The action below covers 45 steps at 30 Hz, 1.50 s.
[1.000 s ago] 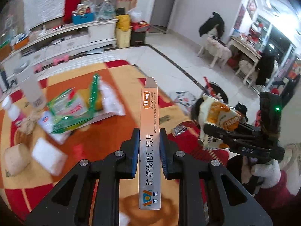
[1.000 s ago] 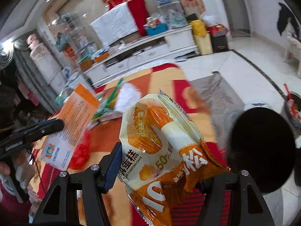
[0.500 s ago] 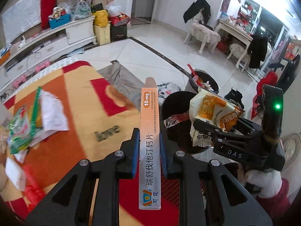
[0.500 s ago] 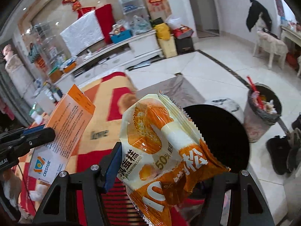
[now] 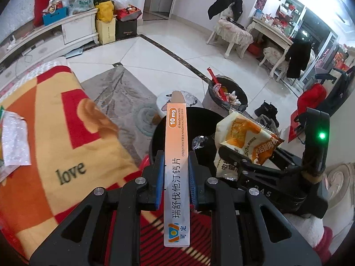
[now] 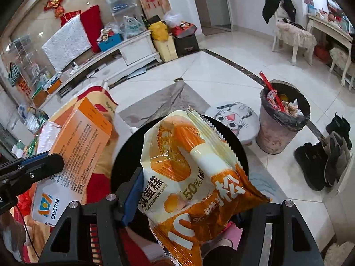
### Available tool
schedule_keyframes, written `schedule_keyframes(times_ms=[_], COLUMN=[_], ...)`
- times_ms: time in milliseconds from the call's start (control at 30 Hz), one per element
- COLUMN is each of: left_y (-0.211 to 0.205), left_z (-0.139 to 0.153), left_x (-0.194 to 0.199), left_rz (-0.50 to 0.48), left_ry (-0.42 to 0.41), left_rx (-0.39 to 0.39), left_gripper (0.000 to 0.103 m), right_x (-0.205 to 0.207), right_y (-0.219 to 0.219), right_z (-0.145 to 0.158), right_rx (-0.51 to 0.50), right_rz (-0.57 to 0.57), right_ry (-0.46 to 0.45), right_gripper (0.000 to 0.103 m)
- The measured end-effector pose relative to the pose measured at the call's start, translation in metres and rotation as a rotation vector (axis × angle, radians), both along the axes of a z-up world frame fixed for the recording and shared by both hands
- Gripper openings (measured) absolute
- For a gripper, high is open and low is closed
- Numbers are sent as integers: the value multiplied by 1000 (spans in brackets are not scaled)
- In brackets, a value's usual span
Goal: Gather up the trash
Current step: 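Open both tools to drop the snack bag and medicine box into the bin, then move both open tools back over the table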
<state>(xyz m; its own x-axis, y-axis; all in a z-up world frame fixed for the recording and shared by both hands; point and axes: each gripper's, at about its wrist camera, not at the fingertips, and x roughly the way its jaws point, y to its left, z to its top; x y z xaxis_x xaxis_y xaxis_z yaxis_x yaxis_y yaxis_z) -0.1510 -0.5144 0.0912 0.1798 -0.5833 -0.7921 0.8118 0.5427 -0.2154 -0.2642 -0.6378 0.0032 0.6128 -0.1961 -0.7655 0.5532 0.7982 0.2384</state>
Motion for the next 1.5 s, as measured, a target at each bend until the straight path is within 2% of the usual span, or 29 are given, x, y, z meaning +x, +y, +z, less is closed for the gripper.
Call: schedule_keyframes(times_ms=[233,267,300,333,367,600,1033,1267,1500], left_y=[-13,-15,-15,-15,-14,-1,62,114,188], left_z=[-12,-14,-14,-15,-14,-3,12,19,20], left_x=[9,11,12,13,14,9,7,8,25], left_rz=[24,20,19,21,25,61,170,238,340], left_ry=[27,37,42,45,49,19,-40,-58,-57], left_rx=[-46,-57,-64,-71,-86,-76,-54,-43,-7], left_gripper=[21,24,41,55,57,57,57,57,57], right_x=[4,3,1,0,-2,-8,3,19,44], right_y=[-14,-17,-20,-22,-25,-18,43,90,147], right_z=[-9,-10,-11,-11,-12,-10,10,24,28], right_rx=[11,16,29,39,57,69,-9,-23,-14], right_rz=[-40,-51,-64,-70,-79,-63,59,160,300], right_ry=[-3,-9,-18,-23,-32,-29,-57,-73,-69], right_gripper=[68,74,81,83,84,84,84,84,84])
